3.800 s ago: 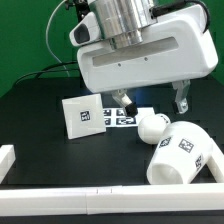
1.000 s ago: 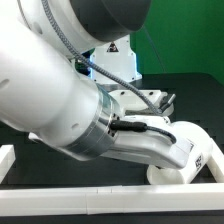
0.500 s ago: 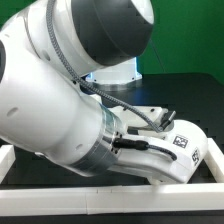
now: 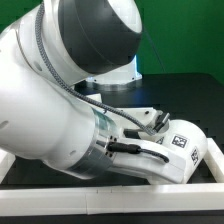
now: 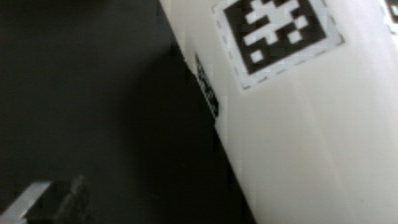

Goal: Assemble lamp

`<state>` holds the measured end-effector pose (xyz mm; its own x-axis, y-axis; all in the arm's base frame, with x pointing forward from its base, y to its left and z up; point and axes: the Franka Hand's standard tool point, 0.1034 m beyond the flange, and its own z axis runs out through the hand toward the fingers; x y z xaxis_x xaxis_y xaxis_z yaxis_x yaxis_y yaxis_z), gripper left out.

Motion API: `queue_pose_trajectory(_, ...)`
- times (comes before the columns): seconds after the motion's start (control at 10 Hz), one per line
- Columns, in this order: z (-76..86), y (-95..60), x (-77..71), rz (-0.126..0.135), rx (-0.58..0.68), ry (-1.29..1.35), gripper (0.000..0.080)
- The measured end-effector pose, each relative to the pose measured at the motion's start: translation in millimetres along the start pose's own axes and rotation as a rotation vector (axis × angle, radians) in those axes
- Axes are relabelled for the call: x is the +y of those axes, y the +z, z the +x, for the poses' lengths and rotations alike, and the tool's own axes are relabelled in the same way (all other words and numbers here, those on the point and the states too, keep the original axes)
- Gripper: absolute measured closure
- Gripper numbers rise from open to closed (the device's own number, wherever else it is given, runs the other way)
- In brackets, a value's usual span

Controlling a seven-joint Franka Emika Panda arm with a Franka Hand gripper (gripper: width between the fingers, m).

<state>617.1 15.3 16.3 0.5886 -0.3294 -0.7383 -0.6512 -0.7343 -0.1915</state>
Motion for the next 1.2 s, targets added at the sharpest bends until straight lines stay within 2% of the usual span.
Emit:
queue_pose_trajectory(0.3,-0.6,0.8,-0.1,0.003,-0.004,0.003,0.0101)
queue_pose_trajectory(0.6,-6.0,11.7,6.9,0.039,-0.064,0.033,0.0101)
queue_pose_trajectory(0.9,-8.1,24.0,17.8,0.055,-0.134,0.055,0.0101)
queue_pose_trajectory(1.2,-8.6,24.6,16.3,0.054,-0.132,0.051,0.0128)
